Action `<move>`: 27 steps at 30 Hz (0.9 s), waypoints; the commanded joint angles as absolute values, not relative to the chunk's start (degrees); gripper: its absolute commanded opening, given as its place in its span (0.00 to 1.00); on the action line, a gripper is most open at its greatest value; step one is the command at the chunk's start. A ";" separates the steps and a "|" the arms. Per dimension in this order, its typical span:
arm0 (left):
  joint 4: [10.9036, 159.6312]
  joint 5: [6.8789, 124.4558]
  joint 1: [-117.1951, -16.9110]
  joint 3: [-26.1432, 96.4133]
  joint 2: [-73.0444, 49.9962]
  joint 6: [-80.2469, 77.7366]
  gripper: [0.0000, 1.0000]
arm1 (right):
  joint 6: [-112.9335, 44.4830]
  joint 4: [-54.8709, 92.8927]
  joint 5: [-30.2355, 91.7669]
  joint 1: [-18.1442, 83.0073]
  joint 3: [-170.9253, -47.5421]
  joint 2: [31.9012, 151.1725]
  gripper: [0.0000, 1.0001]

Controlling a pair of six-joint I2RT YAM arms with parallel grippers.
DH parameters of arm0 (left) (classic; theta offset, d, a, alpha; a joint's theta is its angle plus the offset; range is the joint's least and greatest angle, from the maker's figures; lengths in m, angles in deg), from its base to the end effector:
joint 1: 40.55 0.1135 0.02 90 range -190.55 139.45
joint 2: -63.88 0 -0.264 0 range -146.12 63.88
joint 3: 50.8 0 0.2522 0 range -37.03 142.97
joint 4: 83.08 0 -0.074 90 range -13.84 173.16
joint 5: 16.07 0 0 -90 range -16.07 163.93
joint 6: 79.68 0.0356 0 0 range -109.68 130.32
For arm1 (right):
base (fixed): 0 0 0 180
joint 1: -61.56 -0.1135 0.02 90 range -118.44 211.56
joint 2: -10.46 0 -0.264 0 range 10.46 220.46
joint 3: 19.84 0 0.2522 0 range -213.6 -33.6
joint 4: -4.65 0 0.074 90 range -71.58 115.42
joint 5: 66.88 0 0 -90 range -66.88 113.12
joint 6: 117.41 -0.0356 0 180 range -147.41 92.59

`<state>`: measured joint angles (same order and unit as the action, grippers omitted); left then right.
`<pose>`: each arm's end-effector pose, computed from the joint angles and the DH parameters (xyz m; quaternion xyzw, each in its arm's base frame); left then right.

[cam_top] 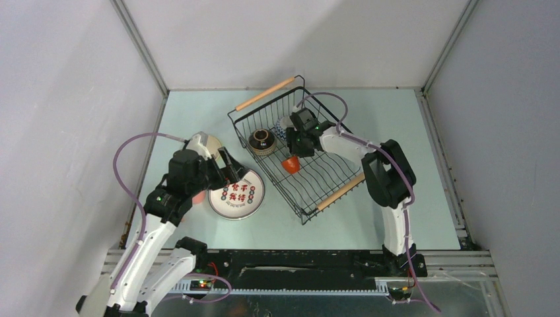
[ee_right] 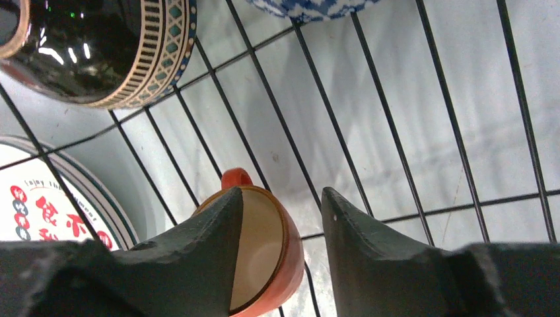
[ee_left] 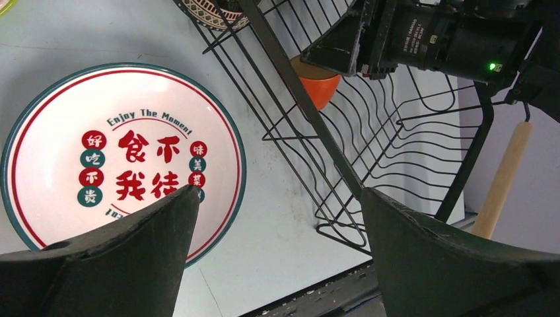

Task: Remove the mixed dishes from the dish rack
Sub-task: Pick up the cup from the dish rack.

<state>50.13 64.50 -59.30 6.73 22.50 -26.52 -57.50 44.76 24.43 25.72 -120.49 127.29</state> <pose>0.1478 -0.0563 0.3026 -0.0959 0.8615 -0.2933 0.4032 0.3580 0.2596 0.1876 -0.0513 0.9556 0.1669 0.2373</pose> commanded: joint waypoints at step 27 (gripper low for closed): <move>52.86 62.18 -59.72 5.85 24.29 -25.67 0.99 | -49.49 43.25 29.89 23.73 -113.29 111.35 0.00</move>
